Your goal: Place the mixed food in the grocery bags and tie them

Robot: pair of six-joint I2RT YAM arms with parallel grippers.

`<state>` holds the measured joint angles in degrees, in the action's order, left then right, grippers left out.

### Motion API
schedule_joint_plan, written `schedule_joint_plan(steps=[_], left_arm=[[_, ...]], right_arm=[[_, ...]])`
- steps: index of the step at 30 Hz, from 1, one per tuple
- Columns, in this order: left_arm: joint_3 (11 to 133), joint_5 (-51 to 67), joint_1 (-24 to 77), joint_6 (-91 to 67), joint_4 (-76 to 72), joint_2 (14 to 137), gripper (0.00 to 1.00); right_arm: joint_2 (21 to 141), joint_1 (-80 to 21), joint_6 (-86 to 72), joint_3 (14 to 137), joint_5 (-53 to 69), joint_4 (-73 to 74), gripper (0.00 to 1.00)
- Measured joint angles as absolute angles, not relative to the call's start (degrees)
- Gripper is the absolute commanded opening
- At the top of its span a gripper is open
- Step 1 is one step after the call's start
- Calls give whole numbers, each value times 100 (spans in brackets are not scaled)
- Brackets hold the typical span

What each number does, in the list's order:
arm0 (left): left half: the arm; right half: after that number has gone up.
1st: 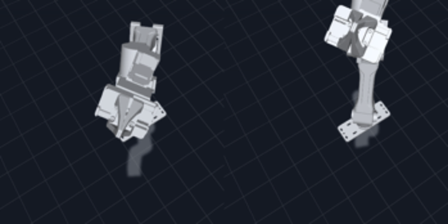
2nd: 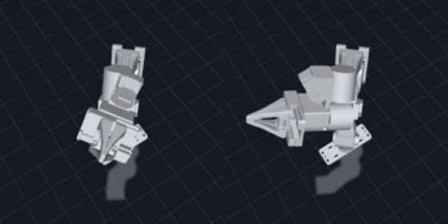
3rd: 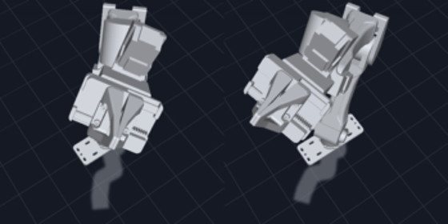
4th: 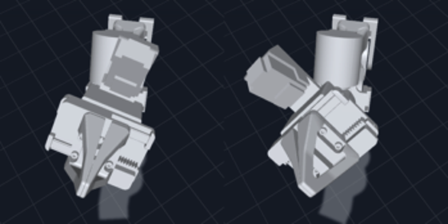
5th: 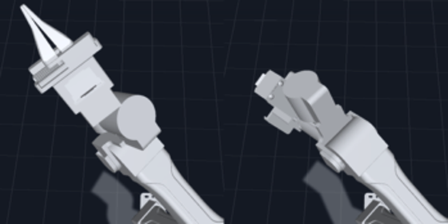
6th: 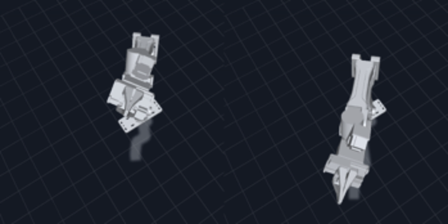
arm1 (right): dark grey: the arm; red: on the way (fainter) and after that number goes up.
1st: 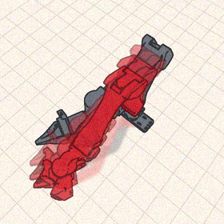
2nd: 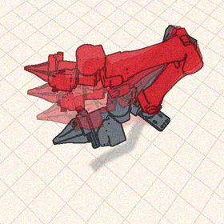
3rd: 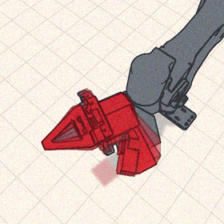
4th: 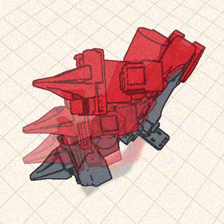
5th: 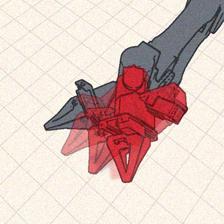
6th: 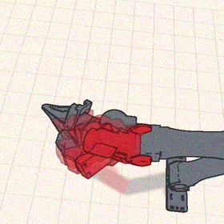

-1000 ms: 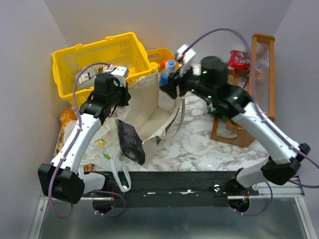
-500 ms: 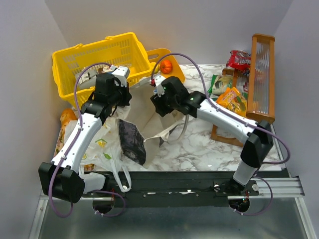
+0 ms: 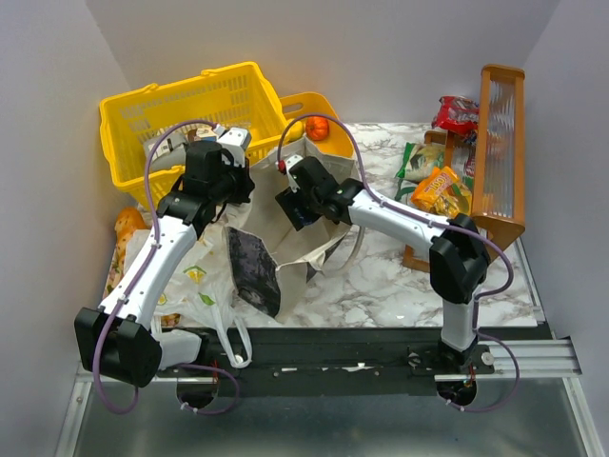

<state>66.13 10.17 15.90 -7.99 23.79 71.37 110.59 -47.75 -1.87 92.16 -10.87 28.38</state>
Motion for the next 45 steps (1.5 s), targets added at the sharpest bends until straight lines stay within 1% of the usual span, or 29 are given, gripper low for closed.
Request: schedule_joint_plan(steps=[4, 6, 10, 12, 14, 15, 18, 20, 22, 25, 27, 34, 40, 45], left_arm=[[6608, 1015, 1588, -799, 2390, 7168, 0], [6606, 1013, 1588, -799, 2386, 7201, 0], [6606, 1013, 1588, -799, 2383, 7203, 0], [6606, 1009, 1588, -799, 2383, 7203, 0], [6606, 1004, 1588, -799, 2383, 7203, 0], [6606, 1004, 1588, -799, 2383, 7203, 0], [6606, 1004, 1588, -801, 2386, 7203, 0], [6606, 1002, 1588, -801, 2386, 7203, 0], [6606, 1004, 1588, -801, 2386, 7203, 0], [6606, 1004, 1588, -801, 2386, 7203, 0], [6606, 1002, 1588, -801, 2386, 7203, 0], [6606, 1004, 1594, -799, 2386, 7203, 0], [6606, 1004, 1627, -799, 2386, 7203, 0], [6606, 1004, 1627, -797, 2388, 7203, 0]], right_arm=[[10777, -4775, -152, 9177, -906, 2788, 100], [10578, -4775, -115, 9174, -735, 2753, 96], [9985, -4786, 47, 9124, -71, 2742, 94], [9496, -4825, 104, 9017, 381, 2751, 94], [8803, -4895, 108, 8910, 847, 2757, 90], [8458, -4923, 97, 8895, 963, 2757, 89], [7491, -4984, 86, 8945, 961, 2797, 89], [7100, -4877, 58, 9083, 674, 2978, 91], [6864, -4506, -34, 9159, 373, 3199, 96], [6855, -3776, -154, 9115, -401, 3704, 100], [7013, -3555, -200, 9004, -1059, 4125, 100], [7749, -3529, -248, 8431, -2644, 5358, 100], [7898, -3529, -327, 8320, -3861, 5826, 100], [8141, -3522, -362, 7983, -4519, 5996, 100]])
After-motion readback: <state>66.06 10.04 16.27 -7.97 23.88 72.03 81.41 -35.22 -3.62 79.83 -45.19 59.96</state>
